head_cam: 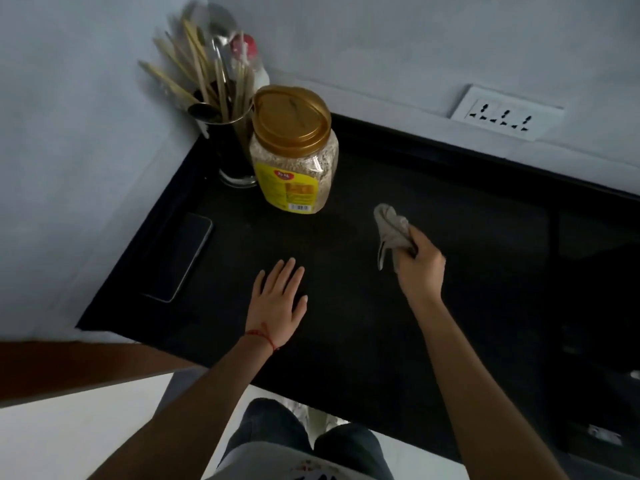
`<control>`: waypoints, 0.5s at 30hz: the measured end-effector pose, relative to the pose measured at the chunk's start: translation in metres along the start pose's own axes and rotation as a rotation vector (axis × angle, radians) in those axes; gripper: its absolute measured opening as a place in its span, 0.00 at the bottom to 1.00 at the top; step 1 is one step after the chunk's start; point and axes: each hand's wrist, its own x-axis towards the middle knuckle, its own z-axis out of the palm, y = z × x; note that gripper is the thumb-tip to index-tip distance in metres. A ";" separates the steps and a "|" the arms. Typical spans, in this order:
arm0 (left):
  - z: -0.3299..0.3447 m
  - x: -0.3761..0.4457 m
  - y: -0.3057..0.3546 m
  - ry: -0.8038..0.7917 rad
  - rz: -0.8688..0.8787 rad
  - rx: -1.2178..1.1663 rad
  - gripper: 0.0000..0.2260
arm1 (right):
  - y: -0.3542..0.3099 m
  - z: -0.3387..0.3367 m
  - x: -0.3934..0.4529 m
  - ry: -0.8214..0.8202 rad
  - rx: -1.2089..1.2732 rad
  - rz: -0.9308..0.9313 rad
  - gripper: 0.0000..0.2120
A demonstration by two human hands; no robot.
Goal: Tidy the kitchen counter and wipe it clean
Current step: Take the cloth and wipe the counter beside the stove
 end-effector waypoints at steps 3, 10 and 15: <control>-0.001 0.002 0.001 0.003 -0.016 0.008 0.25 | -0.007 0.010 0.047 -0.003 -0.142 -0.076 0.18; 0.008 0.004 -0.002 0.037 -0.012 0.036 0.23 | -0.021 0.040 0.126 0.004 -0.487 -0.323 0.24; 0.010 0.005 -0.002 0.059 -0.016 0.042 0.23 | -0.019 0.056 0.153 -0.005 -0.569 -0.207 0.26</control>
